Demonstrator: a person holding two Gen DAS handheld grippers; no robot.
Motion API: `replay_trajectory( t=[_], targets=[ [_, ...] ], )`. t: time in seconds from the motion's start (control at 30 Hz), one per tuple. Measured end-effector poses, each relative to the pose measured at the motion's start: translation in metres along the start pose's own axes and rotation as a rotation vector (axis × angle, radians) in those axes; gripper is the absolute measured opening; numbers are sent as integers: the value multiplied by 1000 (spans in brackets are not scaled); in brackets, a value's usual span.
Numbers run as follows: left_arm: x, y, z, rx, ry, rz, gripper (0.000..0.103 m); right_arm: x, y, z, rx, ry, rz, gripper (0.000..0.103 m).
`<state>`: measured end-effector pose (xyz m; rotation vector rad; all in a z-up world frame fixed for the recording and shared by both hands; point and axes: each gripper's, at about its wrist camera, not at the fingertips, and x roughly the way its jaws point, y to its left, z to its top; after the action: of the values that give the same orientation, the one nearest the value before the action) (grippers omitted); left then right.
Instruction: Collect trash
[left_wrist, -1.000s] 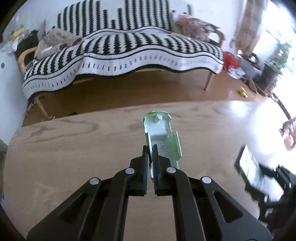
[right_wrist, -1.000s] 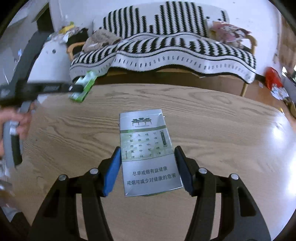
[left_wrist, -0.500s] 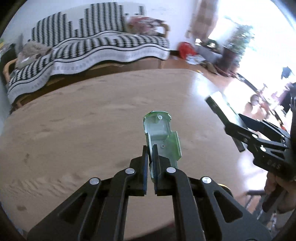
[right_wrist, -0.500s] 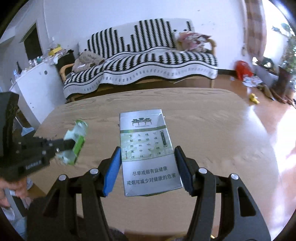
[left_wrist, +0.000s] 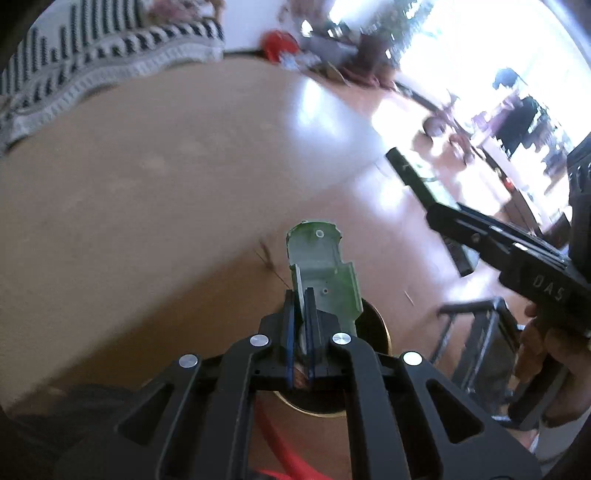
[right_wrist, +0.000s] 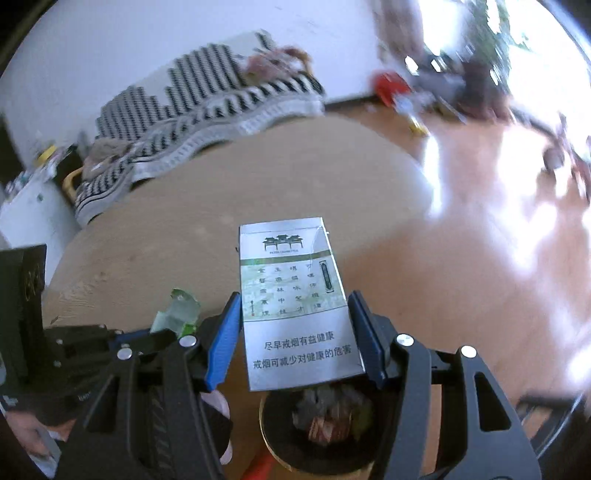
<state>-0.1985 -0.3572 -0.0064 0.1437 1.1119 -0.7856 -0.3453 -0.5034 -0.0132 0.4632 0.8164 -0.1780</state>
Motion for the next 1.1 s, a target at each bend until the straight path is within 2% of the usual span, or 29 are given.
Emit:
replay_trajectory(
  t=[0.2, 0.4, 0.47, 0.53, 0.8, 0.87, 0.9, 0.93, 0.97, 1.0, 1.03, 1.1],
  targets=[
    [96, -19, -42, -33, 194, -43, 4, 54, -57, -72, 159, 169, -3, 57],
    [174, 3, -82, -111, 359, -36, 4, 108, -94, -125, 285, 319, -33, 57],
    [184, 13, -85, -143, 385, -47, 4, 117, -98, -134, 297, 348, -49, 57],
    [192, 11, -87, -135, 385, -48, 4, 124, -107, -145, 321, 376, -60, 57],
    [218, 26, -96, -171, 449, -55, 4, 158, -102, -137, 397, 430, -59, 57],
    [222, 25, -97, -168, 463, -55, 4, 159, -107, -138, 447, 430, -32, 59],
    [223, 23, -97, -162, 469, -55, 8, 159, -111, -136, 468, 427, -23, 61],
    [224, 19, -96, -160, 474, -48, 18, 154, -115, -134, 478, 415, -13, 68],
    [223, 17, -94, -161, 476, -47, 64, 145, -116, -129, 486, 386, -4, 90],
    [218, 16, -92, -170, 446, -54, 95, 139, -114, -123, 489, 361, 2, 97],
    [208, 14, -90, -173, 391, -58, 97, 129, -114, -118, 489, 334, 3, 97],
    [190, 11, -84, -155, 339, -96, 97, 96, -116, -101, 476, 237, -27, 97]
  ],
)
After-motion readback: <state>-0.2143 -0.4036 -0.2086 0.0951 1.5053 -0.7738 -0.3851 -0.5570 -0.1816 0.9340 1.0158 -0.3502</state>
